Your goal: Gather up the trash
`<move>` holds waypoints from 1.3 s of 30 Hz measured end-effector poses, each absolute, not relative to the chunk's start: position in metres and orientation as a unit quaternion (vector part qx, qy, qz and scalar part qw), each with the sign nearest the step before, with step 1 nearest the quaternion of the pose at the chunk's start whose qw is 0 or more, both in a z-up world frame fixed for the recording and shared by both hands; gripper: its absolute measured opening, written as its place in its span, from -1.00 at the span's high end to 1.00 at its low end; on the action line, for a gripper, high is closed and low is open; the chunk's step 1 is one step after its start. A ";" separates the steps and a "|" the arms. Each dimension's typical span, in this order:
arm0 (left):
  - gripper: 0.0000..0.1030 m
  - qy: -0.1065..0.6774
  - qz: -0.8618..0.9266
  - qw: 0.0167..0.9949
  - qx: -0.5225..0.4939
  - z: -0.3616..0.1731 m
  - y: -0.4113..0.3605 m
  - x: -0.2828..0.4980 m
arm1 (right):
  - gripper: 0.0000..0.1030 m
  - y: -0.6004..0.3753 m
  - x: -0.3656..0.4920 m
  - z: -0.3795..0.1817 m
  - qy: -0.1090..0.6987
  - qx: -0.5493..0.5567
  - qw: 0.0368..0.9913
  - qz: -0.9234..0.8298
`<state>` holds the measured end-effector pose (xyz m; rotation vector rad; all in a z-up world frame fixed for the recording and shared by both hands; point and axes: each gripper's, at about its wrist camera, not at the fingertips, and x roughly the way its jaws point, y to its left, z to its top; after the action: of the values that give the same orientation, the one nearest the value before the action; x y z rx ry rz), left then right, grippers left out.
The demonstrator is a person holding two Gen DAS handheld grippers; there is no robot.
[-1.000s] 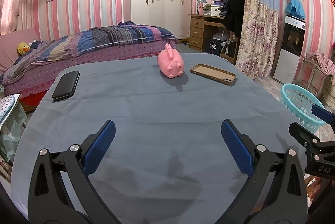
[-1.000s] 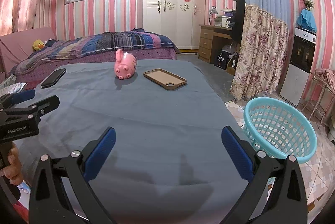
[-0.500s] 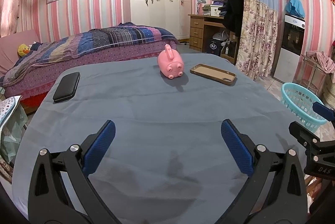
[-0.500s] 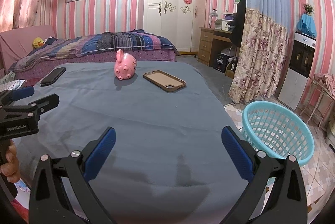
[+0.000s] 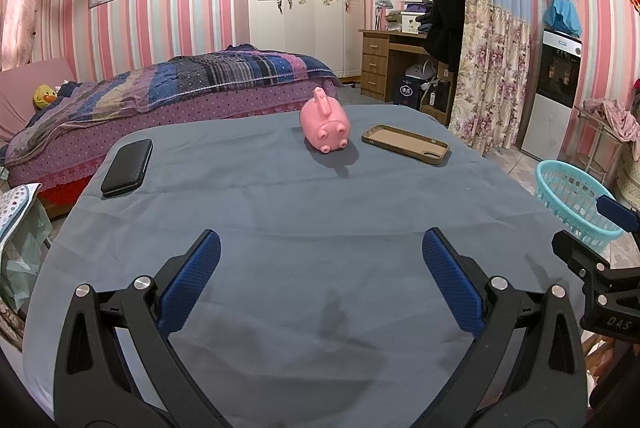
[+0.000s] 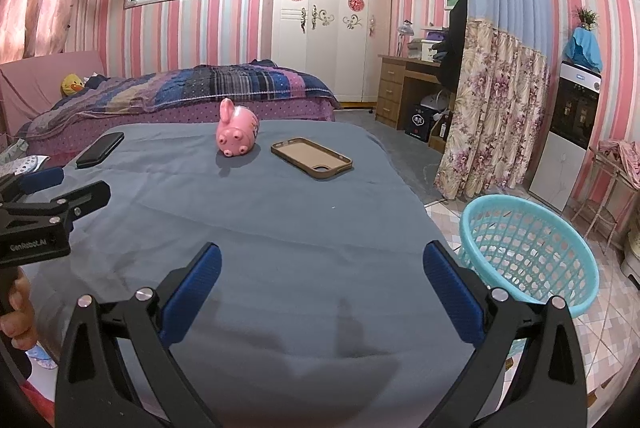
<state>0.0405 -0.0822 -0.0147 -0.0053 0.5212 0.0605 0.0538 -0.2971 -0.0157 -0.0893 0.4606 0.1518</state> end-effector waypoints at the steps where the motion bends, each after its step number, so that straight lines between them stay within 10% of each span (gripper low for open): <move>1: -0.90 0.257 0.030 0.966 -0.003 -0.014 -0.082 0.040 | -0.91 -0.298 0.053 -0.016 0.228 -0.044 0.970 0.075; 39: -0.90 0.256 0.032 0.966 -0.003 -0.012 -0.078 0.041 | -0.91 -0.299 0.053 -0.019 0.226 -0.043 0.970 0.075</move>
<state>0.0407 -0.0777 -0.0124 -0.0056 0.5172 0.0639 0.0525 -0.2992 -0.0185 -0.0871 0.4569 0.1518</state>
